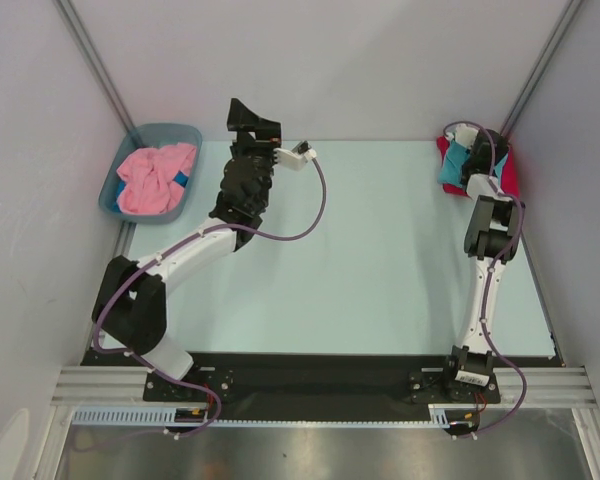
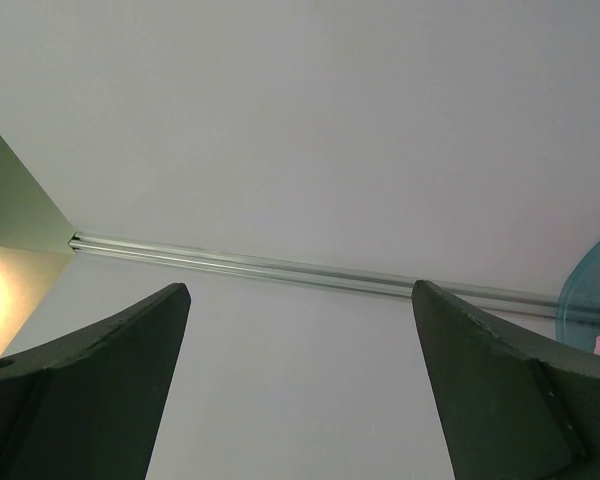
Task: Fold and stack the t-shirts
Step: Neatly place the folded tshirt to the corner
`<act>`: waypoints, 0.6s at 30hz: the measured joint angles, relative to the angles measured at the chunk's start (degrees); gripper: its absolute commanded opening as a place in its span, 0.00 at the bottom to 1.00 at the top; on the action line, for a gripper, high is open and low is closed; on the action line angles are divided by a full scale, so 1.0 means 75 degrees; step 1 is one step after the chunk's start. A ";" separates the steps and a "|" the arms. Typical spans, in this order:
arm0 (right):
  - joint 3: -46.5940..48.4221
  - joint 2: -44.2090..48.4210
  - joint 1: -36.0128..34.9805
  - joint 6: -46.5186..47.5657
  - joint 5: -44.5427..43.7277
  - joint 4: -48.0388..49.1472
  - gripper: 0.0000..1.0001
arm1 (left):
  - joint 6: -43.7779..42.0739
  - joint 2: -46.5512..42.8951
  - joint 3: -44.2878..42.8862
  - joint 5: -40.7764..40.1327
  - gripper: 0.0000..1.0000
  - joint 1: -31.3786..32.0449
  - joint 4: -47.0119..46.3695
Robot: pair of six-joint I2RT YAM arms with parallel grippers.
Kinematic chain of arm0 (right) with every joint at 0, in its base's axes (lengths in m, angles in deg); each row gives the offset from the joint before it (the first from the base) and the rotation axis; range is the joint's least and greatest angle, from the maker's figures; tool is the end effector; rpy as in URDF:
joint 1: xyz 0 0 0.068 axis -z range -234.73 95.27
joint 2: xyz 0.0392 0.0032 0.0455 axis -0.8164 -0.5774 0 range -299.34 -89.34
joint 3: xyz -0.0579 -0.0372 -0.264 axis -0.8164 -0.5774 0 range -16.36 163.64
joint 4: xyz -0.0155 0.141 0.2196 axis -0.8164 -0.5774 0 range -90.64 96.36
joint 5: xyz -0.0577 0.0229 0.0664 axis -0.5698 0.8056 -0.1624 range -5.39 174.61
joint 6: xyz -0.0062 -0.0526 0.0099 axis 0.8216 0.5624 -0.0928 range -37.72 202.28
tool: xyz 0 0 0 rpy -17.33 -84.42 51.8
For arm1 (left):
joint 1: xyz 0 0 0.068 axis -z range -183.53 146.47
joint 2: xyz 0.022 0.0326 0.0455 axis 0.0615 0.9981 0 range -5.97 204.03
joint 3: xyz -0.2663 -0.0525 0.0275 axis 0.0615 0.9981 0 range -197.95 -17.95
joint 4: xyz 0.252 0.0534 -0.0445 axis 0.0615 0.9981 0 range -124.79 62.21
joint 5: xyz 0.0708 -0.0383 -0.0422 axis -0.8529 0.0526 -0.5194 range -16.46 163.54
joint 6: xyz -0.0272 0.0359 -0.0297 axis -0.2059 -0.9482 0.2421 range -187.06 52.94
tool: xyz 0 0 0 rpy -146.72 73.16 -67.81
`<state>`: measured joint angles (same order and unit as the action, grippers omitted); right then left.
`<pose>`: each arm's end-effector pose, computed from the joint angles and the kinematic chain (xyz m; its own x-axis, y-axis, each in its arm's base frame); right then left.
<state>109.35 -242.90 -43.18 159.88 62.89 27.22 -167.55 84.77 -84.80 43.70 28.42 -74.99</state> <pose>0.5924 -0.1345 0.1567 -0.5587 -0.8119 -0.1692 0.0009 0.2035 -0.9791 0.3254 -0.1820 0.3625 0.0093 0.9993 0.0373 -0.2442 -0.0338 0.9691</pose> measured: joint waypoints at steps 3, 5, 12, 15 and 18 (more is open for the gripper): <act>-0.0262 -0.0041 0.0160 0.0009 -0.0003 -0.0233 0.00 | 0.0000 0.0000 0.0000 0.0000 1.00 0.0000 0.0000; -0.0251 -0.0152 0.0181 0.0035 -0.0012 -0.0373 0.00 | 0.0000 0.0000 0.0000 0.0000 1.00 0.0000 0.0000; -0.0055 -0.0469 0.0119 0.0055 -0.0157 -0.0650 0.00 | 0.0012 0.0000 0.0000 0.0003 1.00 -0.0026 0.0009; 0.0137 -0.0469 0.0122 0.0026 -0.0189 -0.0895 0.00 | 0.0108 -0.0015 0.0003 -0.0003 1.00 -0.0035 0.0052; 0.0201 -0.0469 0.0128 -0.0006 -0.0189 -0.1177 0.00 | 0.0367 -0.0079 0.0023 -0.0029 1.00 -0.0035 0.0172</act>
<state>110.86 -246.41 -42.22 159.84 61.47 18.39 -164.79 84.18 -84.62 43.48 28.15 -73.70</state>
